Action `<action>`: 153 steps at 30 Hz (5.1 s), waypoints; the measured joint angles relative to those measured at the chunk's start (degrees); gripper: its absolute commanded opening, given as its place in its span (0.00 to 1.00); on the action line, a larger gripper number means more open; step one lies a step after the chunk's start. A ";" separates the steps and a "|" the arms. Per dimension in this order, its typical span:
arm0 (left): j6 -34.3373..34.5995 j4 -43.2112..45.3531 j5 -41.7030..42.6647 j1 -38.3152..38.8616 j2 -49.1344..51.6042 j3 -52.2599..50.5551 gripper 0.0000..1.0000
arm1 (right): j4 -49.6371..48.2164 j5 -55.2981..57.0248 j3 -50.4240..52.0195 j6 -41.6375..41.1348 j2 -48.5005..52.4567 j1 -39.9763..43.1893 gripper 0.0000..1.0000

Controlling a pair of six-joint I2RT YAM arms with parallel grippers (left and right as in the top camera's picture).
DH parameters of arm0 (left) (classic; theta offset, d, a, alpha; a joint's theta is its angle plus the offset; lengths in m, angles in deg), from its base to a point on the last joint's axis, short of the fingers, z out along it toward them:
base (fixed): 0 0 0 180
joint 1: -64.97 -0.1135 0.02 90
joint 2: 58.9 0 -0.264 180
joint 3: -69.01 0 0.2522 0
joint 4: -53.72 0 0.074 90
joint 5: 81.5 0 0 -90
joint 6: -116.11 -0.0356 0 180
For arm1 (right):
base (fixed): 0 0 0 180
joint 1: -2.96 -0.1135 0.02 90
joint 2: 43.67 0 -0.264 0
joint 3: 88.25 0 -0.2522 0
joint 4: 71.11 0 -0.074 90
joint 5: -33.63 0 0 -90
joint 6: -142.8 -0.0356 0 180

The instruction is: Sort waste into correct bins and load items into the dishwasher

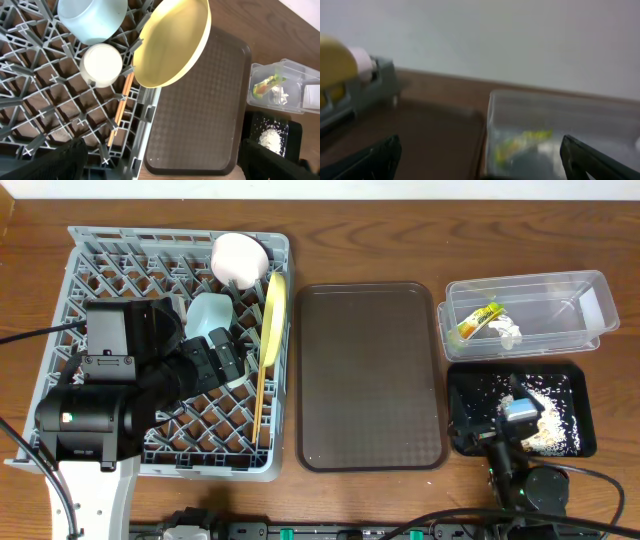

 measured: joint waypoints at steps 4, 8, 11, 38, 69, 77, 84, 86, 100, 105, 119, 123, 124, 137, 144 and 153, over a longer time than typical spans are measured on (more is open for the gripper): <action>0.00 0.02 0.00 0.00 0.00 0.00 0.97 | 2.16 0.09 0.13 -0.02 0.00 2.14 0.99; 0.00 0.00 0.00 0.00 0.00 0.00 0.97 | 2.16 0.31 0.13 -0.02 0.00 2.78 0.99; 0.00 0.00 0.00 0.00 0.00 0.00 0.97 | 2.14 0.28 0.13 -0.02 0.00 2.78 0.99; 0.00 0.00 0.00 0.00 0.00 0.00 0.97 | 2.16 0.28 0.13 -0.02 0.00 2.78 0.99; -1.79 -2.32 -10.51 -0.11 -45.64 -9.57 0.97 | 2.19 0.31 0.13 -0.17 0.00 2.78 0.99; -1.79 2.21 -10.62 -1.60 -56.13 -26.71 0.97 | 2.19 0.31 0.13 -0.17 0.00 2.78 0.99; -1.75 23.52 -10.62 -3.69 -61.57 -40.65 0.97 | 2.16 0.31 0.13 -0.15 0.00 2.78 0.99; -1.64 28.13 -10.62 -4.15 -62.23 -42.99 0.97 | 2.16 0.31 0.13 -0.17 0.00 2.78 0.99; -0.17 56.06 -10.62 -4.79 -62.45 -56.26 0.97 | 2.19 0.31 0.13 -0.15 0.00 2.78 0.99; -0.17 58.93 -10.60 -4.79 -62.45 -63.10 0.97 | 2.19 0.31 0.13 -0.17 0.00 2.78 0.99; -0.20 59.71 -10.60 -4.79 -62.45 -75.25 0.98 | 2.16 0.31 0.13 -0.17 0.00 2.78 0.99; -0.20 61.53 -10.62 -4.79 -62.42 -76.32 0.97 | 2.16 0.31 0.13 -0.17 0.00 2.78 0.99; -0.20 62.75 -10.62 -4.79 -62.45 -76.74 0.97 | 2.16 0.31 0.13 -0.17 0.00 2.78 0.99; -0.44 66.77 -11.06 -4.79 -62.45 -78.77 0.97 | 2.16 0.31 0.13 -0.15 0.00 2.78 0.99; -0.87 66.75 -11.06 -4.79 -62.45 -78.75 0.97 | 2.16 0.31 0.13 -0.17 0.00 2.80 0.99; -0.90 66.73 -11.06 -4.79 -62.45 -78.75 0.98 | 2.16 0.31 0.13 -0.17 0.00 2.78 0.99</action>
